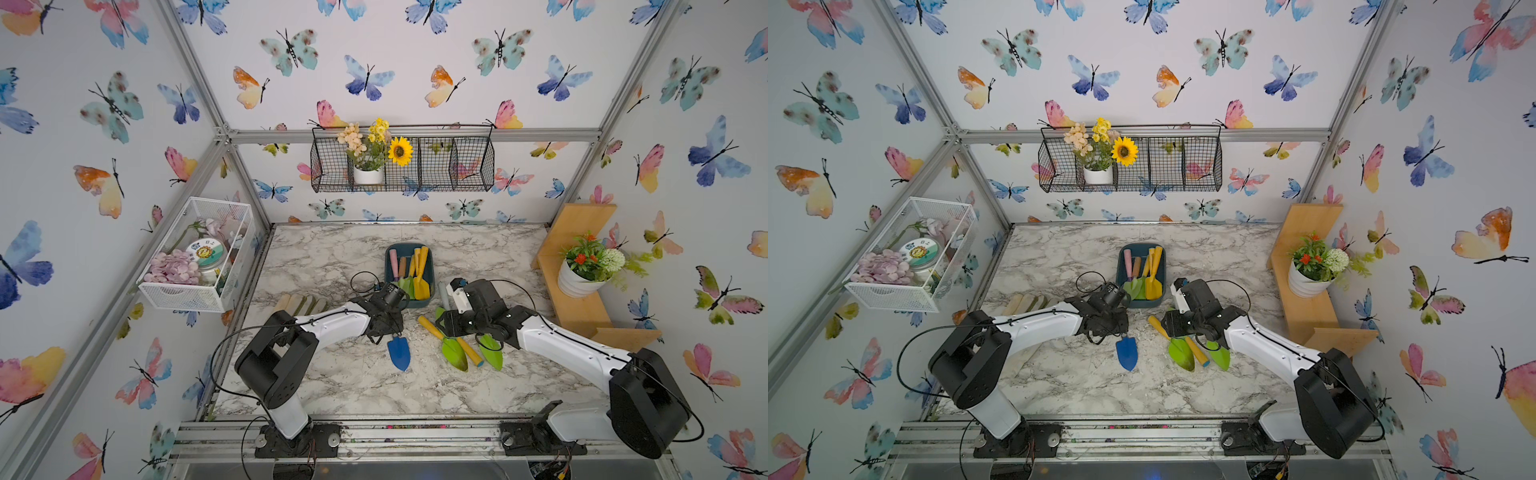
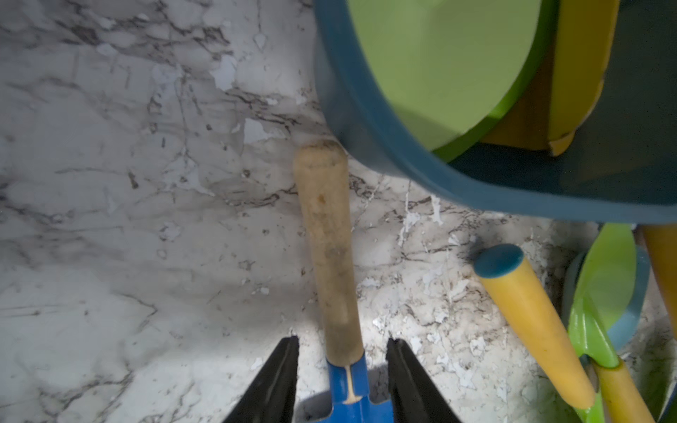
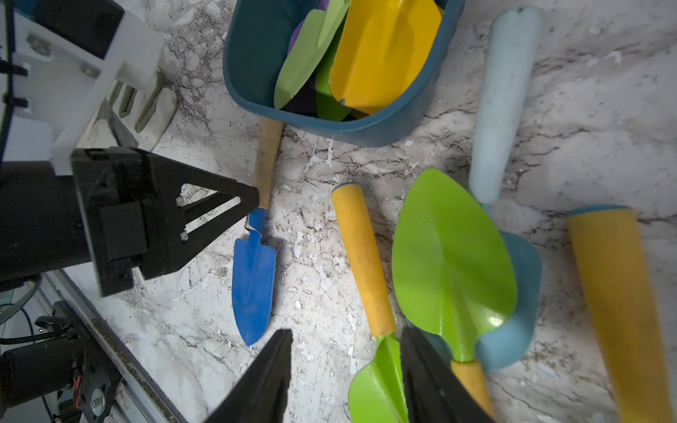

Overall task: Put the shovel into the storage box
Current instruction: Pick up the shovel from the center of the board.

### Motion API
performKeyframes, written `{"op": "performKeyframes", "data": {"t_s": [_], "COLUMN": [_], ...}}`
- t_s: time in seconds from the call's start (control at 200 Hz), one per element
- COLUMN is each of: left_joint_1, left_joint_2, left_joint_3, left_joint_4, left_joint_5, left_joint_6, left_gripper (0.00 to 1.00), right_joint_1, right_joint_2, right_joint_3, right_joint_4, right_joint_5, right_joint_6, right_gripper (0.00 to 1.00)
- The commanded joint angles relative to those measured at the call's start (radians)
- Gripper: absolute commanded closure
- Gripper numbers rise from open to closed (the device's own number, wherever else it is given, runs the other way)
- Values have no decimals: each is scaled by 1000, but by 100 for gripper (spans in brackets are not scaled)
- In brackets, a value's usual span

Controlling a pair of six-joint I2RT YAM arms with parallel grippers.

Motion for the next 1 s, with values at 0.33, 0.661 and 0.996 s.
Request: {"op": "performKeyframes", "data": {"t_s": [0.33,0.661,0.996], "left_joint_1": [-23,-26,-28], "left_joint_2": [104,83,-56], "left_joint_3": [59,8,-42], "left_joint_4": [-53,-43,-82], "left_joint_5": [-66,-66,-101], "left_joint_6": [37,22,28], "left_gripper": [65,78,94], "right_joint_1": [4,4,4], "right_joint_2": [12,12,6], "right_joint_3": [-10,-14,-7], "right_joint_4": [13,12,10], "right_joint_5": [19,35,35], "right_joint_6": [20,27,30], "right_gripper": [48,48,48]}}
